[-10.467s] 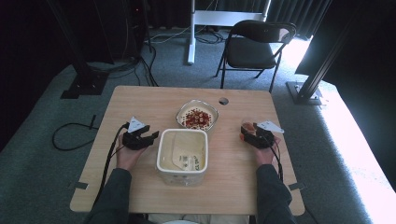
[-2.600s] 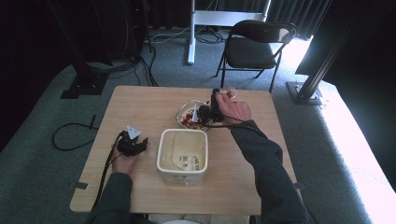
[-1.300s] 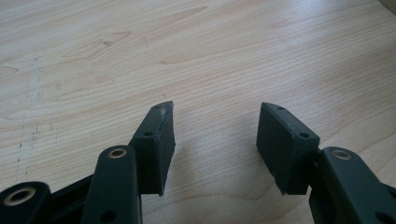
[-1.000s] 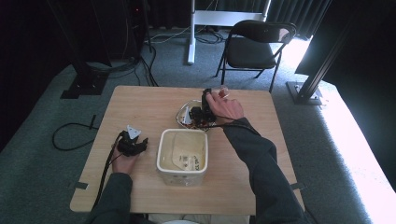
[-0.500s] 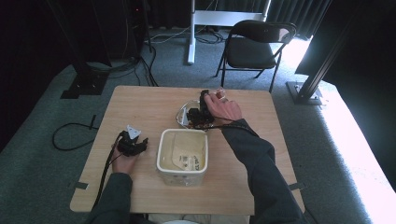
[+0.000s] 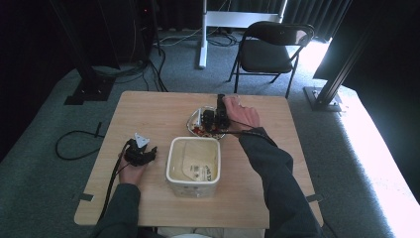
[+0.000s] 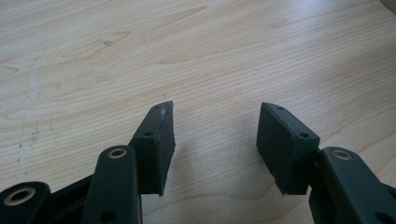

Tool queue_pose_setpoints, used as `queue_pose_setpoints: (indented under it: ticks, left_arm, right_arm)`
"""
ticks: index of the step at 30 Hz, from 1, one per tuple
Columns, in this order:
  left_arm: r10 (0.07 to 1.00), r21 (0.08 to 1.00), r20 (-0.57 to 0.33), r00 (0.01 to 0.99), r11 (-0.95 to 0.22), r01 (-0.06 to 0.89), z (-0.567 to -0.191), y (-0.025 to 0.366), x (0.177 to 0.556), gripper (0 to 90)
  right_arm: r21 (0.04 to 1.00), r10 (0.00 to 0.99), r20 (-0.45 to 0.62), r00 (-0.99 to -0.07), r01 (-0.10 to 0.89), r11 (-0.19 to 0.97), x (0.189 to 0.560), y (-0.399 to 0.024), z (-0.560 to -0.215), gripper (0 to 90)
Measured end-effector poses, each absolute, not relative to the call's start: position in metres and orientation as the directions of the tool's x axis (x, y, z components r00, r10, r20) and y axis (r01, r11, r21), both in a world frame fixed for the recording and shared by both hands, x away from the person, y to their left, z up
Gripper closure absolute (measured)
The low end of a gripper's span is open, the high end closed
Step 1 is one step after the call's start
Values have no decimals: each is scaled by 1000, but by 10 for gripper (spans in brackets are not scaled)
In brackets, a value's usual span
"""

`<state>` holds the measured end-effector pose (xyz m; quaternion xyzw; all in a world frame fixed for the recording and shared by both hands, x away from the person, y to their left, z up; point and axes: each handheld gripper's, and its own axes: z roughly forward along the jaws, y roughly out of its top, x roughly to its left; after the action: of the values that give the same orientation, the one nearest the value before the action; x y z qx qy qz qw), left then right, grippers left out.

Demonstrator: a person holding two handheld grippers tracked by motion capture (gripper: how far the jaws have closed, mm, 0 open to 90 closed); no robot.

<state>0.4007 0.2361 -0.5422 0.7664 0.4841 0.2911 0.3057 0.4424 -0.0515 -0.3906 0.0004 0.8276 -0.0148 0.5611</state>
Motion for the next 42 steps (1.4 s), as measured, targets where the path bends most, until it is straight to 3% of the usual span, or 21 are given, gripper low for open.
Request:
queue_pose_setpoints:
  ticks: [2, 5, 6, 8, 9, 10, 12, 13, 14, 23, 42]
  left_arm:
    - [921, 751, 149, 361, -343, 564, -542, 236, 401, 475]
    - [921, 752, 149, 361, -342, 563, -542, 236, 401, 475]
    - [921, 752, 148, 360, -341, 564, -542, 236, 401, 475]
    - [921, 752, 149, 360, -342, 563, -542, 236, 401, 475]
    - [921, 753, 149, 360, -342, 562, -542, 236, 401, 475]
    - [921, 753, 149, 360, -342, 563, -542, 236, 401, 475]
    - [921, 753, 147, 360, -340, 563, -542, 236, 401, 474]
    - [921, 752, 149, 360, -342, 563, -542, 236, 401, 474]
    - [921, 753, 150, 361, -343, 561, -542, 236, 401, 474]
    - [921, 753, 150, 360, -343, 562, -542, 236, 401, 475]
    - [919, 749, 155, 363, -350, 563, -542, 236, 401, 475]
  right_arm:
    - [12, 19, -922, -387, 21, 1000, 443, -53, -389, 374]
    - [203, 191, -859, -476, 25, 979, 445, -61, -379, 372]
    - [350, 319, -782, -536, 46, 936, 449, -70, -373, 372]
    - [471, 423, -692, -586, 77, 879, 453, -80, -367, 371]
    - [471, 423, -692, -586, 77, 879, 453, -80, -367, 371]
    - [567, 501, -598, -626, 112, 816, 456, -90, -364, 371]
    - [646, 564, -499, -658, 151, 748, 459, -99, -361, 371]
    - [646, 564, -499, -658, 151, 748, 459, -99, -361, 371]
    - [703, 610, -416, -675, 187, 686, 463, -108, -359, 371]
    - [780, 685, -259, -681, 271, 564, 469, -129, -358, 371]
    - [801, 677, -244, -694, 250, 544, 455, -129, -352, 367]
